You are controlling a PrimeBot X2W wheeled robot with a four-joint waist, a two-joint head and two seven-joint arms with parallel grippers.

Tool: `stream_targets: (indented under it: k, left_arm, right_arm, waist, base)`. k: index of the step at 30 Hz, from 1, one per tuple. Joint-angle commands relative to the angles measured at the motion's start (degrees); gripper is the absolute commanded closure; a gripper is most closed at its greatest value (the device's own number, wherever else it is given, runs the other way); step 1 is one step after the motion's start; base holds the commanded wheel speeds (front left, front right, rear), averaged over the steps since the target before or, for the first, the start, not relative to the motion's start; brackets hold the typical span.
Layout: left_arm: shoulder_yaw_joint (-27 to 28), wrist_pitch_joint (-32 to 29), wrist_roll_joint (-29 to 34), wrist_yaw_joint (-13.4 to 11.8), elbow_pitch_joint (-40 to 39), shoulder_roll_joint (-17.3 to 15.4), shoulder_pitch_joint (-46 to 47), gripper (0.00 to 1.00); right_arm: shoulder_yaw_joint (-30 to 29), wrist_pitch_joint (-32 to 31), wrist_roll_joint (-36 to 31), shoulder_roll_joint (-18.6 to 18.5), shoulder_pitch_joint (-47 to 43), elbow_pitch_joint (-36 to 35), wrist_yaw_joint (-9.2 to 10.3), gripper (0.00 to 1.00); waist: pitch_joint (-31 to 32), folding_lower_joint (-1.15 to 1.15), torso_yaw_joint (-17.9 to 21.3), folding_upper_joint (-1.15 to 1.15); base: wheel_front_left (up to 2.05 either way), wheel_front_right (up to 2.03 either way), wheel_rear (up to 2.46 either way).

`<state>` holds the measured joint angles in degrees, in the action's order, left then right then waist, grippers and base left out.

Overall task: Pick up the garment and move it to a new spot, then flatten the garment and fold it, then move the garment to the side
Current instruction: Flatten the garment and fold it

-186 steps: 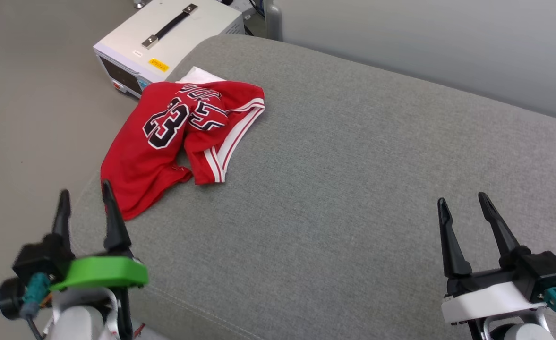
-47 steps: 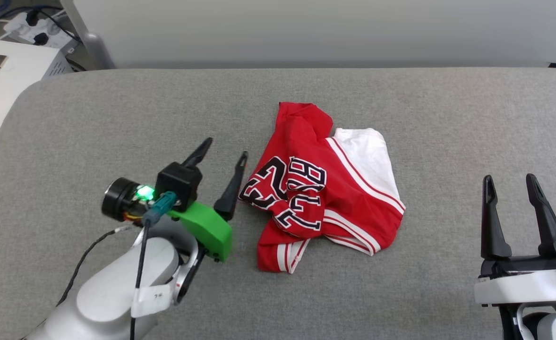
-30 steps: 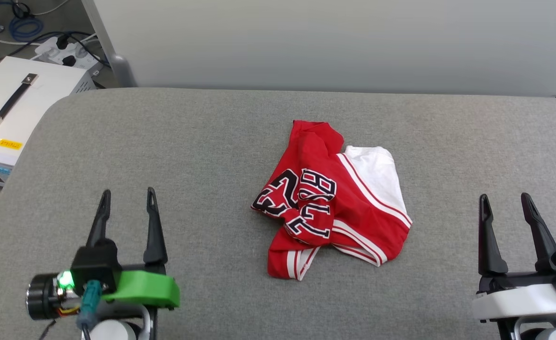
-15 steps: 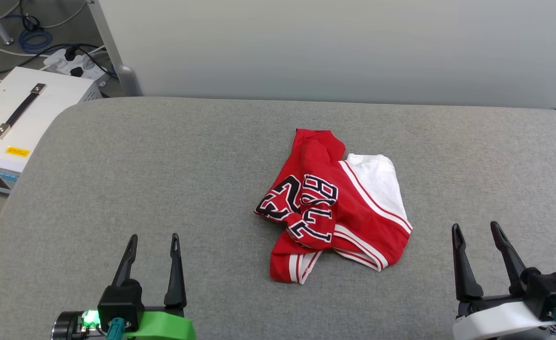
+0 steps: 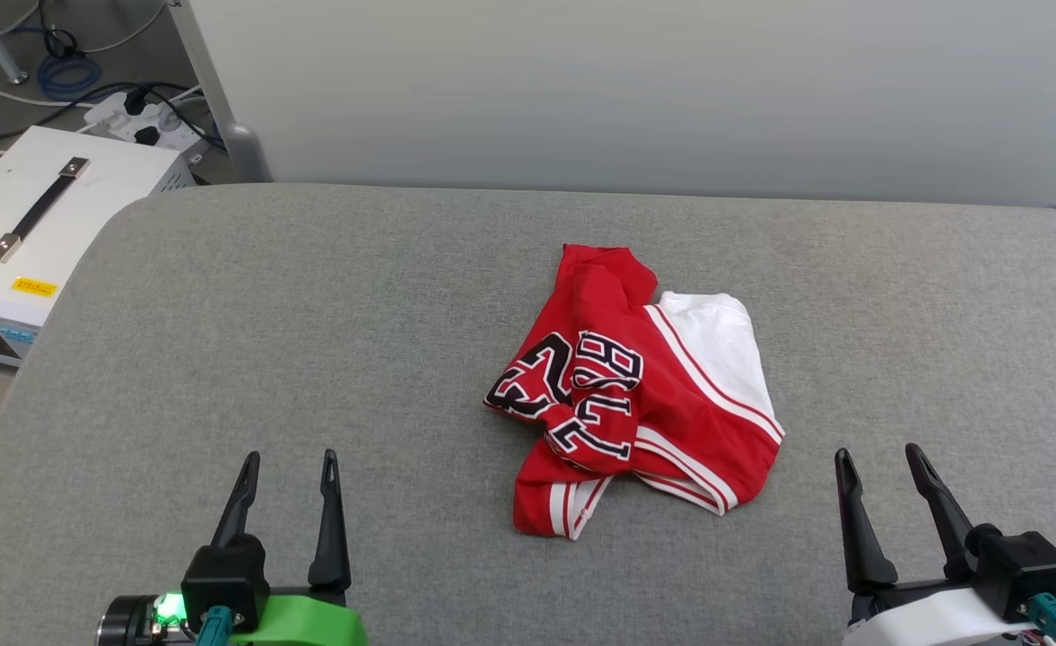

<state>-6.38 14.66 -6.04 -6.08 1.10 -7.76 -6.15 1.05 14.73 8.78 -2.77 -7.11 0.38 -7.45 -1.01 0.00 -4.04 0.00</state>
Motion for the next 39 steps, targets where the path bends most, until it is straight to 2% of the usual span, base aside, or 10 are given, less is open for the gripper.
stream_targets:
  k: [1,14,19,24,28,30,33,39]
  left_arm:
    - [0.48,0.33,0.49,0.51,0.05,0.47,-0.94,0.0]
    - [2.86,0.34,2.12,2.68,-0.18,2.38,-0.51,0.0]
    - [3.34,0.34,2.37,3.31,-0.72,2.97,1.22,0.0]
    - [3.45,0.34,2.52,4.22,-0.94,3.54,4.03,0.0]
    - [3.43,0.34,2.63,4.81,-1.13,3.91,6.07,0.0]
    - [3.41,0.34,2.7,5.03,-1.19,4.07,6.97,0.0]
    - [3.28,0.34,2.78,5.28,-1.29,4.29,8.19,0.0]
    - [2.84,0.34,2.7,5.34,-1.74,4.61,10.18,0.0]
  right_arm:
    - [0.06,0.27,0.24,-0.1,-0.62,0.07,-0.03,0.0]
    - [-2.47,0.27,-0.05,-0.76,2.67,-2.73,-0.03,0.0]
    - [-3.74,0.27,0.57,-4.74,10.18,-5.28,-0.03,0.0]
    - [-1.56,0.27,2.15,-11.69,20.56,-3.6,-0.03,0.0]
    - [5.07,0.18,4.98,-18.85,29.14,2.94,-0.03,0.0]
    - [10.16,-2.11,7.35,-22.6,33.72,6.42,-0.03,0.0]
    - [18.4,-9.55,12.62,-27.65,40.52,10.21,-0.03,0.0]
    - [33.96,-28.08,23.42,-34.83,50.3,13.28,-0.03,0.0]
  waist:
    - [-0.03,0.0,-0.01,0.0]
    - [-0.82,0.0,-0.46,0.0]
    - [-3.2,0.0,-1.05,0.0]
    - [-6.51,0.0,-2.09,0.0]
    - [-9.21,0.0,-2.88,0.0]
    - [-10.37,0.0,-3.29,0.0]
    - [-12.07,0.0,-3.92,0.0]
    - [-15.13,0.0,-4.94,0.0]
  base:
    - [0.0,0.0,0.0]
    - [0.0,0.0,0.0]
    - [0.0,0.0,0.0]
    - [0.0,0.0,0.0]
    - [0.0,0.0,0.0]
    - [0.0,0.0,0.0]
    - [0.0,0.0,0.0]
    - [0.0,0.0,0.0]
